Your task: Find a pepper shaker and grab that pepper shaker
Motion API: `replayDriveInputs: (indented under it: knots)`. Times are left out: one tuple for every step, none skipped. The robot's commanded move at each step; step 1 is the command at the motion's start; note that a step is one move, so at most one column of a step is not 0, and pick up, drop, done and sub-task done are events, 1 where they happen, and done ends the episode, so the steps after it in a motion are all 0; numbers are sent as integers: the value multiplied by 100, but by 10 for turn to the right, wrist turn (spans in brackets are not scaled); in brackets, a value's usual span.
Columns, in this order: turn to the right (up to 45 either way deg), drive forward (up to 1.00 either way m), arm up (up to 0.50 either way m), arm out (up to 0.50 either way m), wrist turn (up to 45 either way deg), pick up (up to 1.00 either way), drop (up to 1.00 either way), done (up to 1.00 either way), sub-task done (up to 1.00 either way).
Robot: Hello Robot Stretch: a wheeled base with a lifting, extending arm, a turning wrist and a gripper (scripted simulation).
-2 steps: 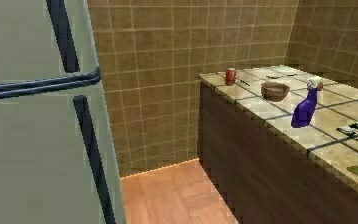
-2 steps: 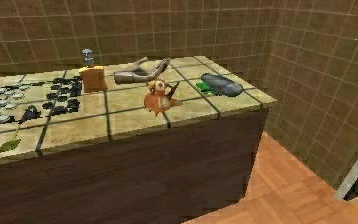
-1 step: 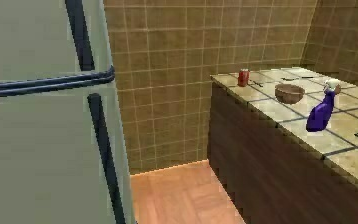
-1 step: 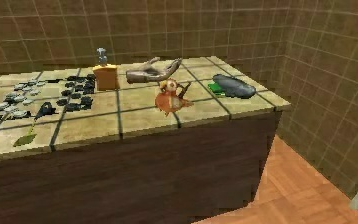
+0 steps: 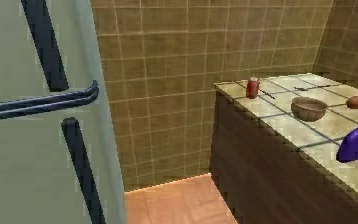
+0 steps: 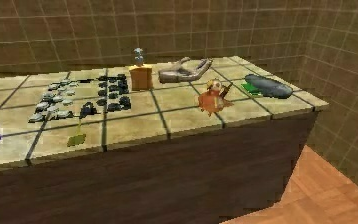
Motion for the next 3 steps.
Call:
replayDriveInputs:
  knots:
    - [-450,0,0,0,0,0,0,0,0]
    - [-210,0,0,0,0,0,0,0,0]
    - [-30,0,0,0,0,0,0,0,0]
